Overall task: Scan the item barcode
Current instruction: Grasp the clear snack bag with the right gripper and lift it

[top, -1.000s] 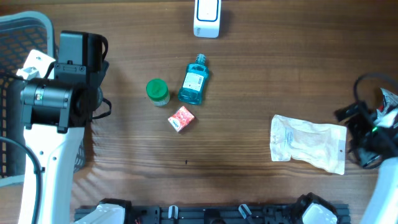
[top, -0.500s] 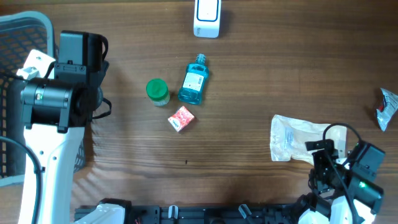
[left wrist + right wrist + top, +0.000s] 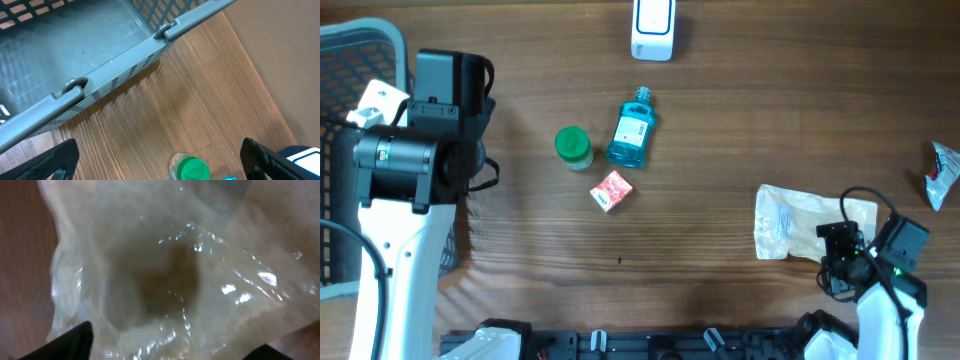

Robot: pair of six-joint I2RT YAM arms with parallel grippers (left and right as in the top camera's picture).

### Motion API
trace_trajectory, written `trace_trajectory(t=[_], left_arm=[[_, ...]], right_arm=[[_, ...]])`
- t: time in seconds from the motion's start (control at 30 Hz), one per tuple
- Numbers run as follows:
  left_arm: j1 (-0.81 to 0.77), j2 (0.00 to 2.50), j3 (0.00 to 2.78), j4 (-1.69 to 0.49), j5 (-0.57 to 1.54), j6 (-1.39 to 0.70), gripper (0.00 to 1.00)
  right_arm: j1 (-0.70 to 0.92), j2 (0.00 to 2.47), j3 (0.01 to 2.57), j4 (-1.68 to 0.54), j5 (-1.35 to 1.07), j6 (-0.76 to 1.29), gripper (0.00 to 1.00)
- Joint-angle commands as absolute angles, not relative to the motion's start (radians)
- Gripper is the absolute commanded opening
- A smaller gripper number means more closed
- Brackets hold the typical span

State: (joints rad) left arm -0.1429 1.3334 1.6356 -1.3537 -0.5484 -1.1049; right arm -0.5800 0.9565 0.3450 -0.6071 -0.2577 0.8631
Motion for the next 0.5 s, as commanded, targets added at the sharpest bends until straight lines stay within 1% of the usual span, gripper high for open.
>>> trace_trajectory(t=[0.0,0.1,0.17,0.33,0.47], left_arm=[[-0.138,1.336,1.636,-1.353,-0.551,-1.114,1.00],[-0.137,1.336,1.636,-1.353,-0.551,-1.114,1.00],[-0.138,1.336,1.636,-1.353,-0.551,-1.114,1.00],[-0.138,1.336,1.636,-1.353,-0.551,-1.114,1.00],[-0.137,1.336,1.636,-1.353,-0.551,-1.114,1.00]], right_arm=[[-0.533,1.106,0.338,-0.496,-0.246,0.837,0.60],[-0.449,1.246,0.339,-0.367,-0.253,0.841,0.39],[-0.380,1.323,0.340,-0.287,-0.257,0.849,0.27],[-0.186,1.433,0.379,-0.137,-0.260,0.894,0.14],[-0.044,1.436,0.444,-0.098,-0.251,0.894,0.05]])
